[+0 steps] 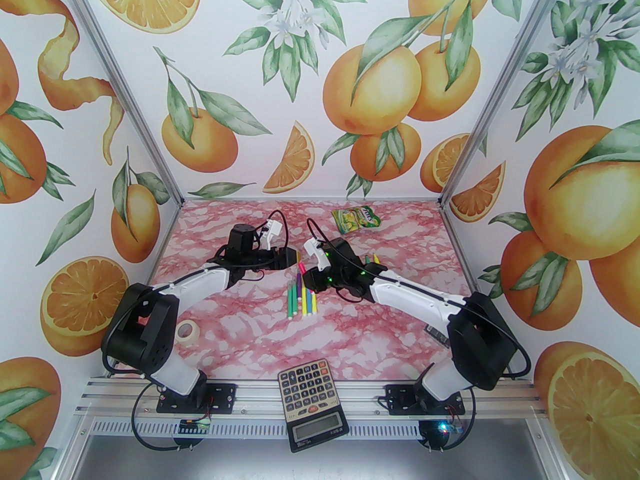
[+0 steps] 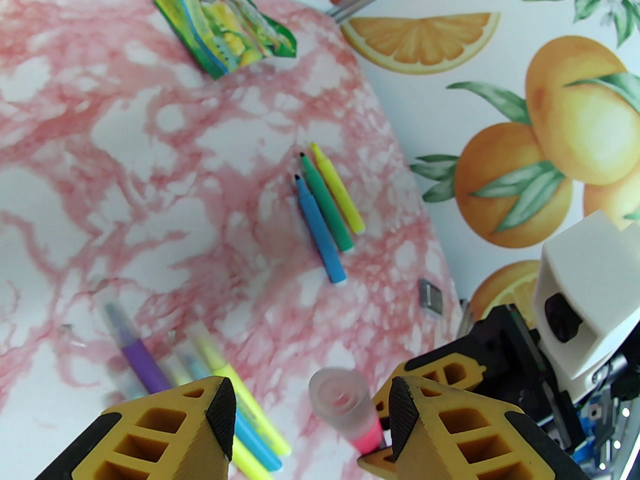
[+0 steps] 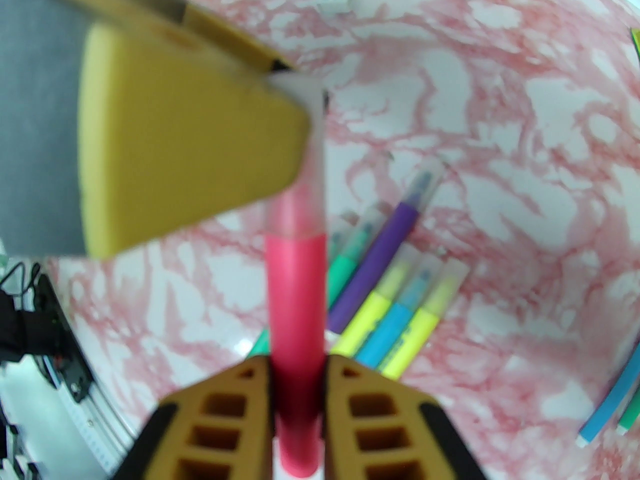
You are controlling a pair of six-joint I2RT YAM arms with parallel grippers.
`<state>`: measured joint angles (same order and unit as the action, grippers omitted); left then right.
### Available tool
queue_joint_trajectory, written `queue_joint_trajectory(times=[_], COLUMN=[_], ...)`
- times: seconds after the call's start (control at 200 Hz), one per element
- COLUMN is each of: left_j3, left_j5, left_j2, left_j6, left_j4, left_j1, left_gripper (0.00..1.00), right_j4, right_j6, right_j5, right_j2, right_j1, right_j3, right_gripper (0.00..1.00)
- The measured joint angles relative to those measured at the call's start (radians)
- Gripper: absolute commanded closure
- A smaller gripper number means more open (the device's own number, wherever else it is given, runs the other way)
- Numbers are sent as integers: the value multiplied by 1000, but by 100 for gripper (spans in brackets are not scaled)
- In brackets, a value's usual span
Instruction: Open the pen caps
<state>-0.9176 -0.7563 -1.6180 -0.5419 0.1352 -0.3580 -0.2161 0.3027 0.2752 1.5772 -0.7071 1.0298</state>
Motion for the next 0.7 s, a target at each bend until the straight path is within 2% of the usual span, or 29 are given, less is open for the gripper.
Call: queue_joint_trajectory(times=[0.305,0.495,0.701], left_j3=[-8,-10,-13], left_j5=[-28,-48,-59], left_j2=[-18,-18,-18], left_j6=[-31,-54,-62], left_j4=[26,40,51], left_j1=[-4,-5,-11], left_gripper=[67,85,95], right_j4=[19,28,42], right_j6=[-6,-10,-14], right_j5=[14,13,13], right_j2=[0,0,0], right_j1=[-6,-6,-6], right_j3=[-3,-10,-21], right_gripper=[82,81,67])
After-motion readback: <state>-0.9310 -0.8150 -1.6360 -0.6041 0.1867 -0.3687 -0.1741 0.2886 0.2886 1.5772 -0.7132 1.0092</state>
